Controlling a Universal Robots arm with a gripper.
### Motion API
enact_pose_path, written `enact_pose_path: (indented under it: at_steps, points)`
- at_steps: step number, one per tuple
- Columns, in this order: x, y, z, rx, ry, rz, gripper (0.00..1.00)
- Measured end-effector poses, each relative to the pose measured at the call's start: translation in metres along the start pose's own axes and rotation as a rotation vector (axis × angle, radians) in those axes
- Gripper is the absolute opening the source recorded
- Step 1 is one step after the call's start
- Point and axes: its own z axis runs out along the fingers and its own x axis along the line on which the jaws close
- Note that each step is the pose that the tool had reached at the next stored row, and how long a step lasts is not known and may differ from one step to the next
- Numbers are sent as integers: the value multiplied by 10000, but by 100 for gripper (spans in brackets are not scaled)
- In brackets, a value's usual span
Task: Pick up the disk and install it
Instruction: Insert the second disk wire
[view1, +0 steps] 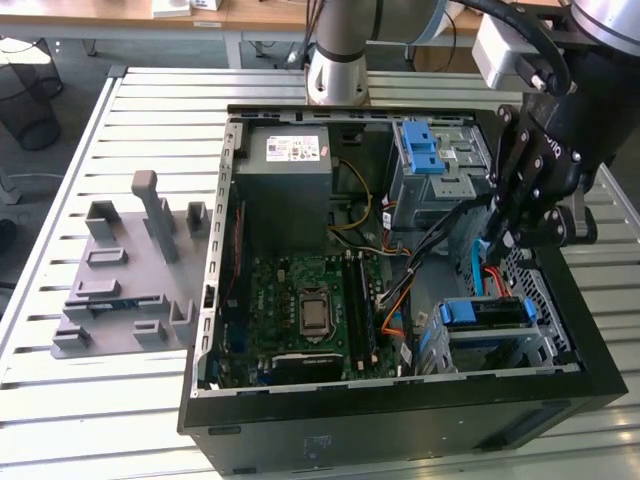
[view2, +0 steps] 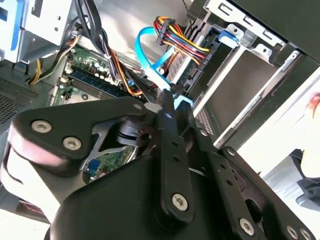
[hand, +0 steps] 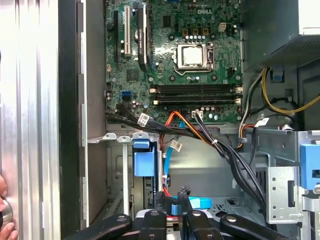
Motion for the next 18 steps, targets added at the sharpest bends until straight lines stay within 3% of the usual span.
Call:
enact_pose_path:
  at_steps: [1, 8, 14, 18]
  points:
    - [-4, 0, 7, 2, 26, 0, 24]
    - [-31, 0, 63, 5, 54, 1, 24]
    - [-32, -2, 132, 21, 150, 3, 24]
    - [-33, -5, 164, 22, 163, 5, 22]
